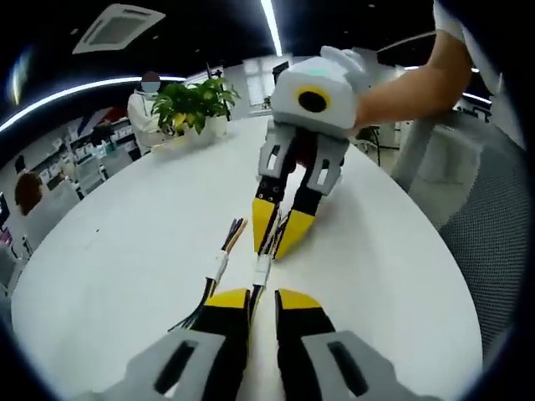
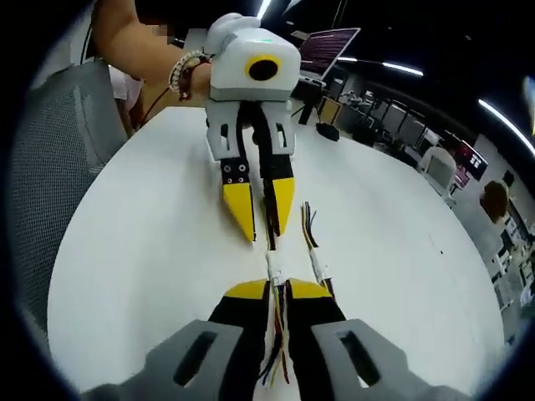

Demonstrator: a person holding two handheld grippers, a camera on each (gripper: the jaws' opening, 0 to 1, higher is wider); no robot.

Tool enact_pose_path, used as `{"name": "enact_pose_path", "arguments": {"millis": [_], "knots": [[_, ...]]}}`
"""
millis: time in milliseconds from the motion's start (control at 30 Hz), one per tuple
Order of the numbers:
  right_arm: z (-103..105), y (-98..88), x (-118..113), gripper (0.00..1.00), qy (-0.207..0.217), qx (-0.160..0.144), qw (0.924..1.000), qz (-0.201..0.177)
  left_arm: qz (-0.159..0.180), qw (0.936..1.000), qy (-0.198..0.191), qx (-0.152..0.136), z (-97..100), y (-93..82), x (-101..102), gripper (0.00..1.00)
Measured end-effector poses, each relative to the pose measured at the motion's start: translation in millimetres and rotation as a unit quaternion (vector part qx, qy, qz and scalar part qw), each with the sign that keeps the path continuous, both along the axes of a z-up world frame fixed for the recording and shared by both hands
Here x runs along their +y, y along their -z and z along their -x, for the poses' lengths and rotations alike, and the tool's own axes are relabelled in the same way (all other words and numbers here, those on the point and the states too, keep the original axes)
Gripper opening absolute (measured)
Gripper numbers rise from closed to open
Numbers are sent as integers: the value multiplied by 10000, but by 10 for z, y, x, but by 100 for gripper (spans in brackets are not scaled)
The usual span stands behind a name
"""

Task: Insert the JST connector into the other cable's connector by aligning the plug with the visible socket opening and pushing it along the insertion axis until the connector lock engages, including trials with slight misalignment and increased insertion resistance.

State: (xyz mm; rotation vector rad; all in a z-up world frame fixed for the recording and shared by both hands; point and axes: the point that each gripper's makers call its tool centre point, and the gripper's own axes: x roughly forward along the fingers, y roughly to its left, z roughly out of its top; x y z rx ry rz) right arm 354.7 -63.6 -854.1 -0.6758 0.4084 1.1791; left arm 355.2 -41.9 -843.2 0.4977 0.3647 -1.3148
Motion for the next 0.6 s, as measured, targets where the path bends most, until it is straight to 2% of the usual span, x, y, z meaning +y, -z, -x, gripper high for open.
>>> {"name": "enact_pose_path", "arguments": {"millis": [67, 100, 233, 333, 367, 400, 500, 600], "knots": [[-14, -1, -2, 21, 64, 7, 10000, -18, 19, 10000, -35, 41, 4, 3, 5, 7], [-29, -12, -5, 23, 109, -19, 9999, -25, 44, 10000, -52, 68, 7, 3, 9, 7], [-29, -108, -3, 14, 146, 3, 9998, -159, 232, 9994, -119, 222, 25, -59, 25, 9], [-77, -230, -14, 18, 299, -88, 9991, -301, 729, 9955, -396, 461, 11, -228, -4, 13], [-90, -283, -16, 18, 376, -90, 9986, -371, 995, 9928, -420, 516, 19, -321, -33, 15], [-93, -323, -21, 18, 430, -80, 9981, -432, 1104, 9915, -432, 531, 25, -369, -44, 16], [-129, -525, -13, 21, 711, -26, 9943, -795, 1202, 9906, -481, 445, 21, -468, -61, 22], [-169, -917, 25, 23, 958, -35, 9827, -1587, 1188, 9905, -592, 372, 4, -563, -73, 29]]}}
